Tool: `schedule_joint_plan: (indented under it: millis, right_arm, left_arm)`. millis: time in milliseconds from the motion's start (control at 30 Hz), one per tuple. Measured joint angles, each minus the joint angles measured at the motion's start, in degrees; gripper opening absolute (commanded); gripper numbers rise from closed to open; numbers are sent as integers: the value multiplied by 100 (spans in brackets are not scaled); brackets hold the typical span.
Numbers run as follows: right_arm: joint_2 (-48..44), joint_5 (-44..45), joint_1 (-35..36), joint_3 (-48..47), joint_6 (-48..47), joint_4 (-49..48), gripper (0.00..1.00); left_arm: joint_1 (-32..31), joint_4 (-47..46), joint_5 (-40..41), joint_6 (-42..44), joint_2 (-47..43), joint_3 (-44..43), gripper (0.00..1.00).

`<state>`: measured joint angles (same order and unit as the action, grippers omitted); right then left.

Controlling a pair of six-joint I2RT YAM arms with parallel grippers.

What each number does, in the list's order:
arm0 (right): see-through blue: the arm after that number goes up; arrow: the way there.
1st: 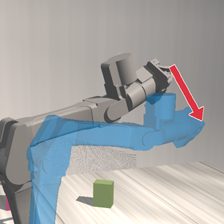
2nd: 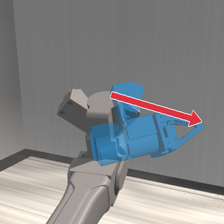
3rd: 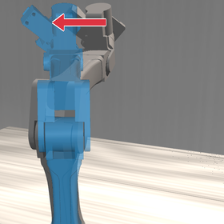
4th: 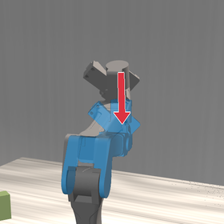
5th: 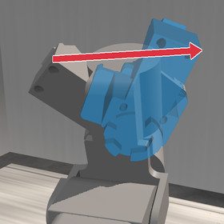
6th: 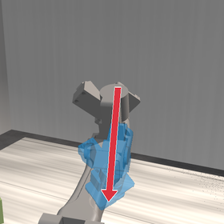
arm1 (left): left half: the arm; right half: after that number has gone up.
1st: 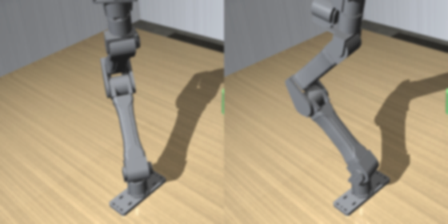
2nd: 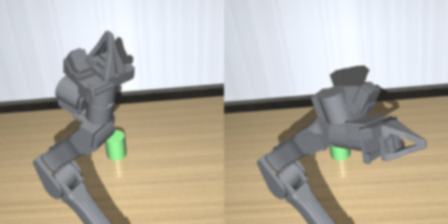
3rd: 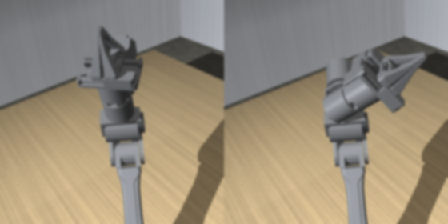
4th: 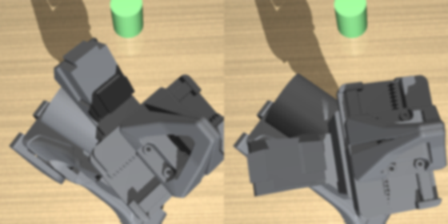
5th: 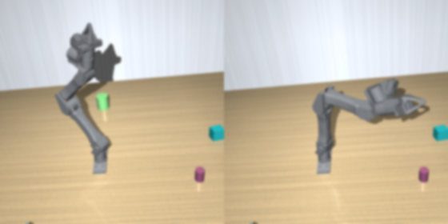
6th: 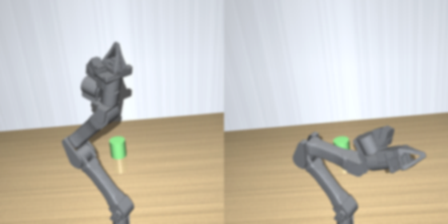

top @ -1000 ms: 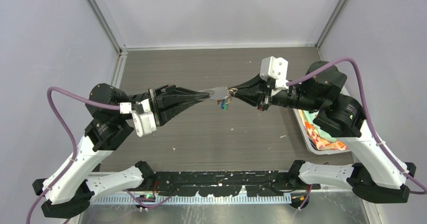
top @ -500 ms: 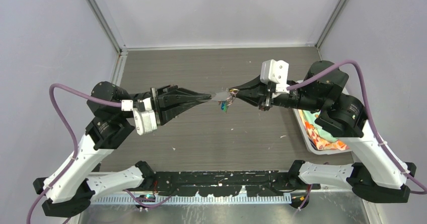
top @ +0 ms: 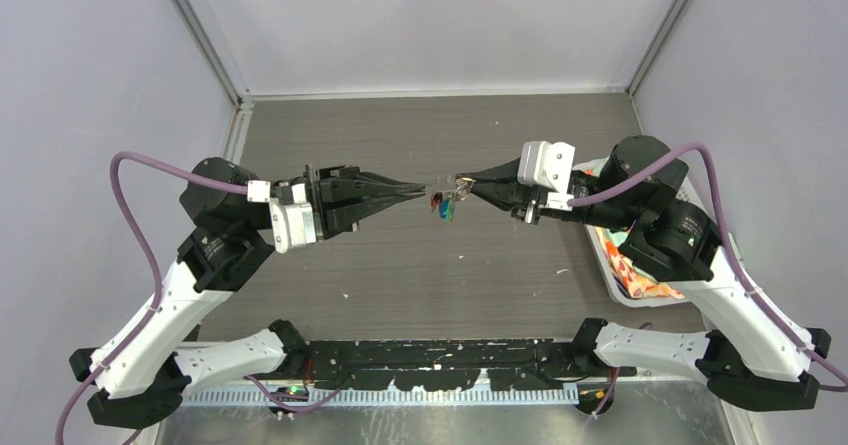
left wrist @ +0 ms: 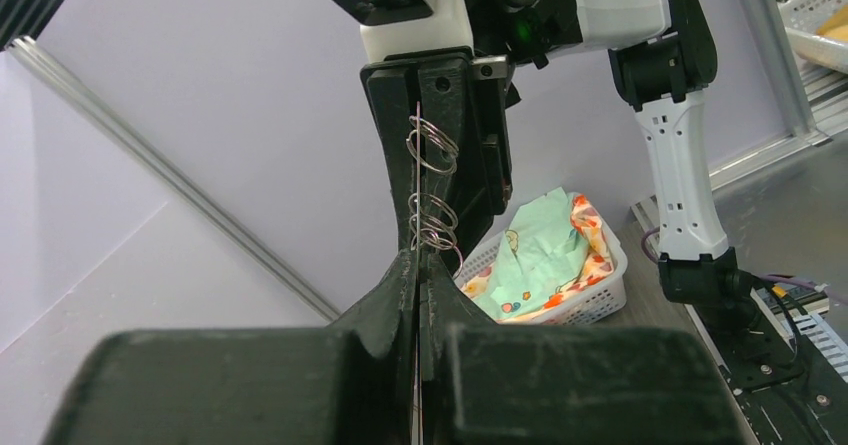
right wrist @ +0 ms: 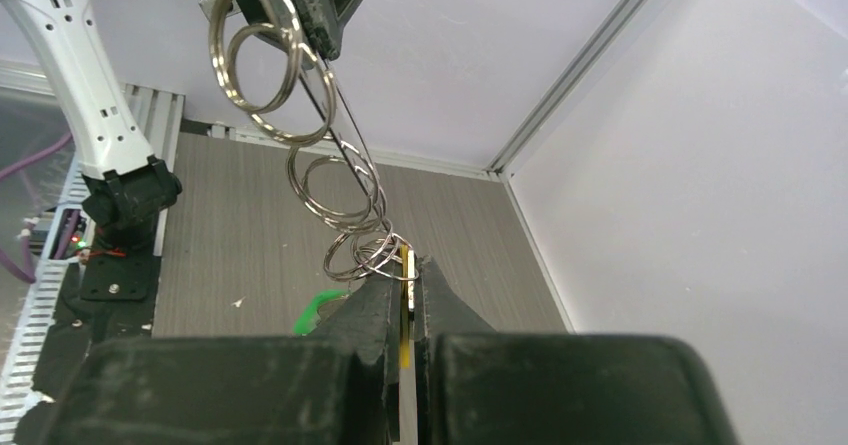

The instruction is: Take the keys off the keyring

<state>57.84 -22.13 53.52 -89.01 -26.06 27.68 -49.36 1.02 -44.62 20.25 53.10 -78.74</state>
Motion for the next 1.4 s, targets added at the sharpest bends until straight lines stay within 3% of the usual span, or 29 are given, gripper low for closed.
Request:
schedule_joint_plan:
  millis: [600,1400]
  right_arm:
    - [-546,264,2,741,-448,-920,1]
    - [-404,404,7,741,-623,-881,1]
  left_arm:
    - [96,-103,118,-479,57,0,0]
    - [111,-229,409,-839,116,-17,0]
